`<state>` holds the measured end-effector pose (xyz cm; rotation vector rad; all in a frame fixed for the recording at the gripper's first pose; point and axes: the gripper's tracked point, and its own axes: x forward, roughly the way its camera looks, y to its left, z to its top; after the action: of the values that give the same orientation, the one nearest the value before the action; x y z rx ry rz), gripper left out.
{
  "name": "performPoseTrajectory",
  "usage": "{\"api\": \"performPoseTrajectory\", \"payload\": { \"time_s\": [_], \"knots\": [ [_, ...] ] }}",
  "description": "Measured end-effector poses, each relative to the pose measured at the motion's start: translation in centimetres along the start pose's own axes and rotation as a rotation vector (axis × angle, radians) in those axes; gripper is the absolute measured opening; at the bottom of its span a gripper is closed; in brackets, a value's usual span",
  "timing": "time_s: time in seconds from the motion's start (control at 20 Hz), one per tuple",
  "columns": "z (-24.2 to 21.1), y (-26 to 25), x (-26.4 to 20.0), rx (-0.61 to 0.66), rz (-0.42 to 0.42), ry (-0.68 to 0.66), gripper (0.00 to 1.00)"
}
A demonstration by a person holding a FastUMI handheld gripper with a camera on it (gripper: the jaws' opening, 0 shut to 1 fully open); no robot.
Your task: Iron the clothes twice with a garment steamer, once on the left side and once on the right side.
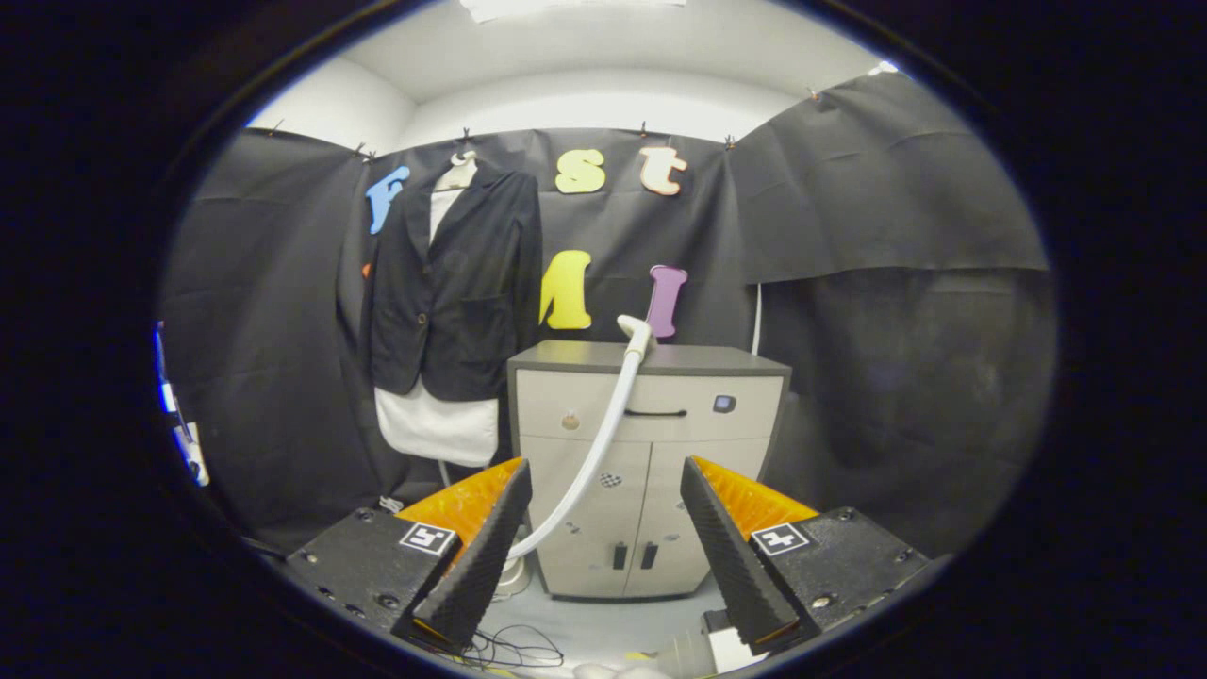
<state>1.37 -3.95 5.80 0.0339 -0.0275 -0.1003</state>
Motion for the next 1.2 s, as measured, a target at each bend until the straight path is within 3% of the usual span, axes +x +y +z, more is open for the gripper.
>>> {"api": "performPoseTrajectory", "payload": {
  "time_s": [0.35,0.75,1.2],
  "knots": [
    [8.0,-3.7,6.7,0.021,-0.049,-0.026,0.99],
    [15.3,-5.9,21.0,0.087,-0.033,0.012,0.99],
    [17.5,-5.5,36.4,0.018,0.033,0.127,0.99]
  ]
}}
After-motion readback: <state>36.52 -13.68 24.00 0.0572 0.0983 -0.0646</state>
